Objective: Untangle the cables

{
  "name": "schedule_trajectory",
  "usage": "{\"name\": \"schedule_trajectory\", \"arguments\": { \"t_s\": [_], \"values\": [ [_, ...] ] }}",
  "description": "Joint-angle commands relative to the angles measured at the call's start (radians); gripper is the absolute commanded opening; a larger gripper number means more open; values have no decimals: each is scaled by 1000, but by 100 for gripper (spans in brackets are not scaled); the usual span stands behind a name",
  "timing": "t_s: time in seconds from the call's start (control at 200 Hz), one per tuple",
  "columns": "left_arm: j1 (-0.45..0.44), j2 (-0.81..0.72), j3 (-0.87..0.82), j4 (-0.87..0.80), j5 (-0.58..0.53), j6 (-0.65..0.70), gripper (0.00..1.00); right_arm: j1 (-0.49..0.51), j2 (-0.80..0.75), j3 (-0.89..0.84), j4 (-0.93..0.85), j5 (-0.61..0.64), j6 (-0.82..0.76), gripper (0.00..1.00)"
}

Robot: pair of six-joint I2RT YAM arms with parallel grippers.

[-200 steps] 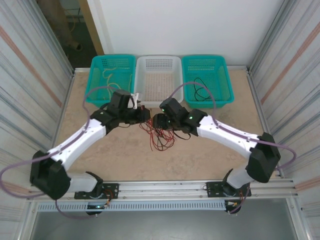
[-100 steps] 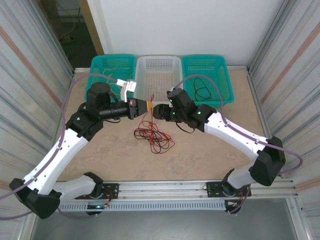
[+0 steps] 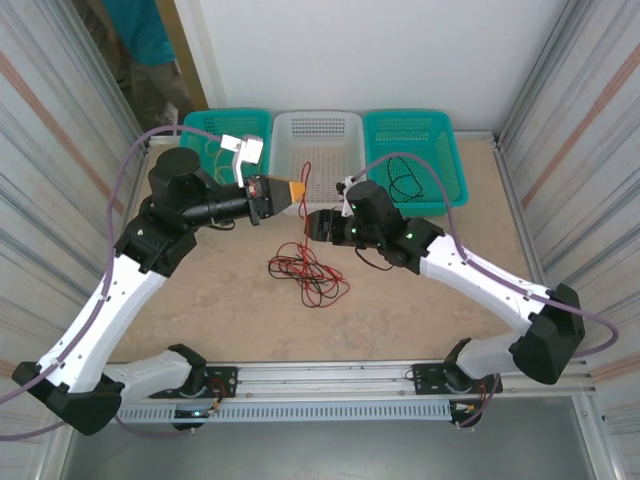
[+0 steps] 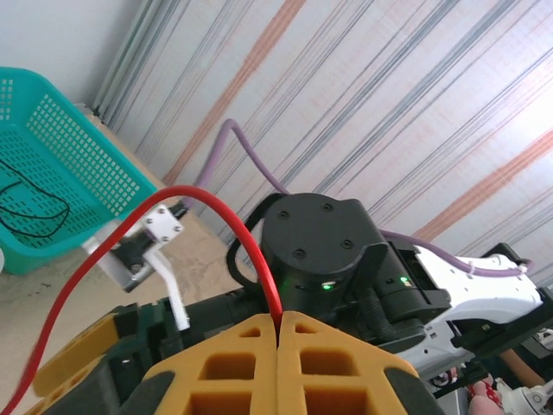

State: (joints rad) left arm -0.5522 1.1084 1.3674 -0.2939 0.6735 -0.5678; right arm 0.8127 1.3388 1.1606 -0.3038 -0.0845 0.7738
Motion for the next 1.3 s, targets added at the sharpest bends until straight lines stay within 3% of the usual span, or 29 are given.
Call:
{"name": "schedule_trajectory", "arguments": {
  "t_s": [0.0, 0.246, 0.496, 0.737, 1.002, 1.092, 1.132, 1.213, 1.293],
  "values": [
    [-8, 27, 43, -1, -31, 27, 0, -40, -68, -53, -67, 78, 24, 63],
    [-1, 140, 127, -9, -173, 113, 0, -75, -123, -199, -69, 79, 100, 62],
    [88, 352, 210, 47, -204, 103, 0, -69, -192, -283, -79, 130, 143, 62],
    [190, 577, 321, 98, -224, 15, 0, -59, -214, -305, -89, 135, 148, 62],
    [240, 791, 484, 107, -211, -65, 0, -23, -182, -276, -95, 153, 136, 61],
    [254, 857, 524, 93, -166, -116, 34, -18, -178, -270, -102, 159, 130, 61],
    [255, 869, 516, 108, -149, -135, 44, -18, -178, -266, -108, 165, 127, 61],
    [250, 863, 486, 111, -154, -133, 55, -20, -181, -261, -119, 173, 119, 61],
    [244, 824, 440, 93, -203, -100, 60, -22, -187, -256, -130, 182, 113, 61]
  ]
}}
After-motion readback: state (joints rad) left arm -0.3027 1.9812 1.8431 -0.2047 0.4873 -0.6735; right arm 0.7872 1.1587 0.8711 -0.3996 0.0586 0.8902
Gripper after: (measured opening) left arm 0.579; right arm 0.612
